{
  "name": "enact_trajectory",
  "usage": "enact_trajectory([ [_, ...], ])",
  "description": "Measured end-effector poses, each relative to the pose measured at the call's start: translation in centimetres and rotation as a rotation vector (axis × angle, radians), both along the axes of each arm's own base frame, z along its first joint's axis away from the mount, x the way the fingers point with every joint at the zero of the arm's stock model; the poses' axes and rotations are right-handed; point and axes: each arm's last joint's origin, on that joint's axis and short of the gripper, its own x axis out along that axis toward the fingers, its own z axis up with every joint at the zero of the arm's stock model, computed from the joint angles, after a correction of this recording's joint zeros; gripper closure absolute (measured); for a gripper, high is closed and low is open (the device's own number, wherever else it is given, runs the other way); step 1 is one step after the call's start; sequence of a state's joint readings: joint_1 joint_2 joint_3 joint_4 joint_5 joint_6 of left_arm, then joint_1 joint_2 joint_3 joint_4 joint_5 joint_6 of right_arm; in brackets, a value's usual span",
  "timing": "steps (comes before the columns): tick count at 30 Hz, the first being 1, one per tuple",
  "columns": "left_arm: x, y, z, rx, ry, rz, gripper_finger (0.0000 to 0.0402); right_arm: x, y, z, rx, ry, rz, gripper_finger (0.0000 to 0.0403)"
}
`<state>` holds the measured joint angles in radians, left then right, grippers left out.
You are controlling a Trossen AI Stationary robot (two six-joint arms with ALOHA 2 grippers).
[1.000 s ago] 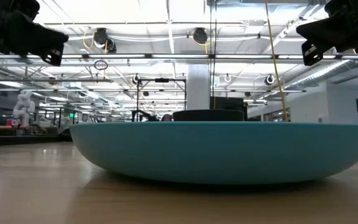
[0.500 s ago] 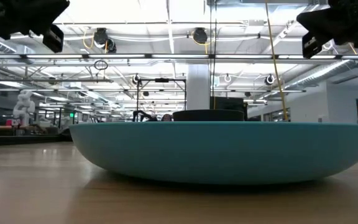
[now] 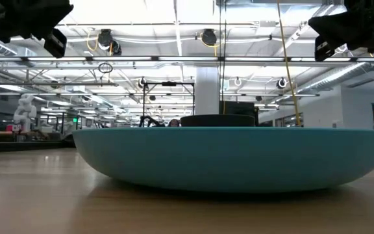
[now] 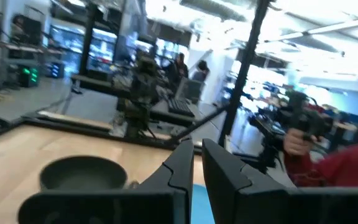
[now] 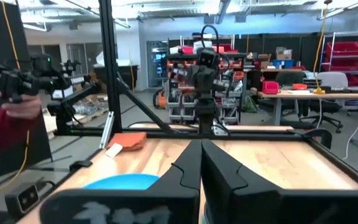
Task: Set table place
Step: Put the bowl on top of the plate
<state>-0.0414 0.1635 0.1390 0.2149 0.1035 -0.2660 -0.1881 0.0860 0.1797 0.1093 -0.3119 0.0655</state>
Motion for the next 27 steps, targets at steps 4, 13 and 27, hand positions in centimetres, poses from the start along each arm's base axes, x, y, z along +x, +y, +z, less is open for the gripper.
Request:
enact_trajectory([
  [4,0.0,0.2,0.3,0.027,-0.011,0.085,0.0364,0.2,-0.1,-0.8,-0.003,0.007,-0.011,0.0403],
  [13,2.0,0.9,5.1,0.124,0.162,0.246,0.0364,0.5,-0.5,-1.8,-0.012,-0.004,-0.157,0.0403],
  [27,15.1,4.1,9.4,0.373,0.604,0.234,0.0288,0.5,-0.5,-1.9,-0.045,0.013,-0.158,0.0403],
])
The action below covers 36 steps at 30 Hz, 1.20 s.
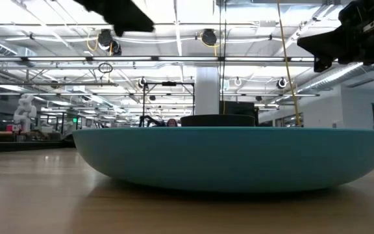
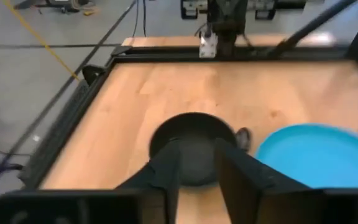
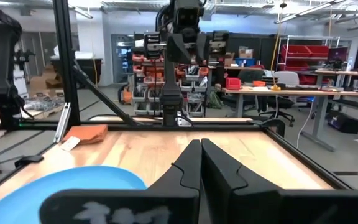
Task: Set table place
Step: Put the bowl on top of the plate
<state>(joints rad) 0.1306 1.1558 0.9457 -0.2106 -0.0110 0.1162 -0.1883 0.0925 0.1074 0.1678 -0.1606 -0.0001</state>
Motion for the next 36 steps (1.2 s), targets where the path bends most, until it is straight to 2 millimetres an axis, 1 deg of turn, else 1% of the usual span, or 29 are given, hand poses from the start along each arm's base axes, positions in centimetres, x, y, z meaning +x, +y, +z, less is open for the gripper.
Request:
enact_trajectory([
  [2,1.8,0.5,-0.2,0.041,0.024,0.016,0.0269,0.0,0.1,-0.2,-0.014,0.016,0.018,0.0403],
  [4,3.3,1.0,-0.1,0.043,0.022,0.042,0.0258,0.0,0.1,-0.3,-0.02,0.03,0.032,0.0403],
  [7,5.3,1.6,0.1,0.011,0.033,0.008,0.0256,0.0,0.2,-0.3,-0.025,0.03,0.083,0.0403],
  [11,7.6,2.4,-0.1,-0.058,0.091,-0.017,0.0266,0.0,0.4,-0.3,-0.021,0.027,0.124,0.0403],
  [15,9.4,3.1,-0.5,-0.103,0.173,-0.047,0.0276,0.0,0.4,-0.3,-0.018,0.032,0.13,0.0403],
  [17,10.2,3.2,-1.1,-0.113,0.223,-0.071,0.0279,0.0,0.4,-0.3,-0.018,0.032,0.131,0.0403],
  [21,11.4,3.2,-2.3,-0.08,0.315,-0.133,0.0279,0.0,0.4,-0.4,-0.017,0.039,0.131,0.0403],
  [24,12.2,3.3,-3.5,-0.079,0.369,-0.145,0.0274,0.0,0.4,-0.5,-0.022,0.048,0.13,0.0403],
  [27,13.0,3.3,-4.3,-0.099,0.393,-0.174,0.0251,0.0,0.4,-0.5,-0.029,0.052,0.13,0.0403],
  [30,13.4,3.0,-4.9,-0.085,0.402,-0.224,0.0214,0.0,0.4,-0.5,-0.038,0.053,0.129,0.0403],
  [33,13.7,2.6,-5.6,-0.051,0.424,-0.287,0.0177,0.0,0.4,-0.5,-0.043,0.054,0.129,0.0403],
  [36,13.7,1.9,-5.8,0.024,0.445,-0.358,0.0152,0.0,0.4,-0.5,-0.045,0.054,0.128,0.0403],
])
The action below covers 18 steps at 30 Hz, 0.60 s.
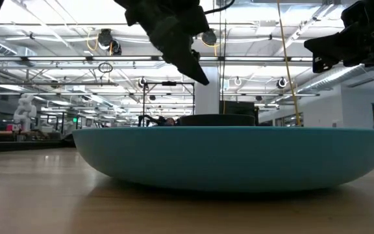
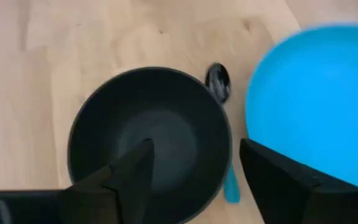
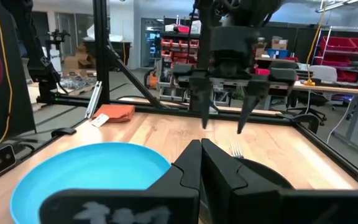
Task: Set table place
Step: Put the bowl on top of the plate
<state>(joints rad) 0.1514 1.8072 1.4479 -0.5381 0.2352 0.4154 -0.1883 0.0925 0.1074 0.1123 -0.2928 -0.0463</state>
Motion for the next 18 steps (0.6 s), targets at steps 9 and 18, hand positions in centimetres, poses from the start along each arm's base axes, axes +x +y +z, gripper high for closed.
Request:
enact_trajectory([
  [9,0.1,-1.8,-0.1,0.164,-0.003,-0.161,0.0146,0.0,0.0,0.0,0.001,0.003,-0.001,0.0403],
  [18,1.3,-1.7,-3.4,0.143,0.075,-0.166,0.0146,0.0,0.0,-0.1,0.006,0.012,-0.002,0.0403],
])
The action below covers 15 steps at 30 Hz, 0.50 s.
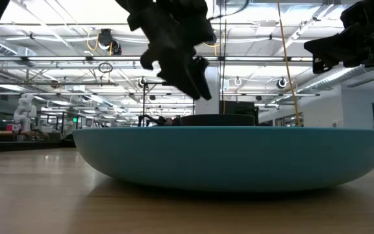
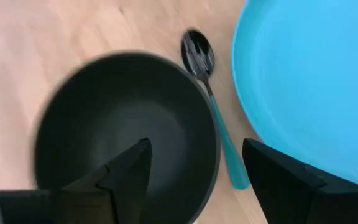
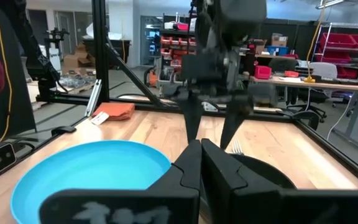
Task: Set table place
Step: Put the bowl on top of the plate
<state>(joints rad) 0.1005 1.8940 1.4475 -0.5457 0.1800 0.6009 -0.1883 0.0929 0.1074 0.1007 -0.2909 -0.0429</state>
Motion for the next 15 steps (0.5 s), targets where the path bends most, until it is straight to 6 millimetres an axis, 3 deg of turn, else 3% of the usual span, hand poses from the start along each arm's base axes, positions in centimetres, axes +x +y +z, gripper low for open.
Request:
enact_trajectory([
  [4,0.3,0.0,-1.1,0.008,0.028,-0.018,0.0144,0.0,0.0,0.0,0.001,0.001,0.0,0.0403],
  [15,-0.1,0.1,-1.8,0.058,0.097,-0.009,0.0144,0.0,0.0,0.0,0.004,0.005,-0.001,0.0403],
])
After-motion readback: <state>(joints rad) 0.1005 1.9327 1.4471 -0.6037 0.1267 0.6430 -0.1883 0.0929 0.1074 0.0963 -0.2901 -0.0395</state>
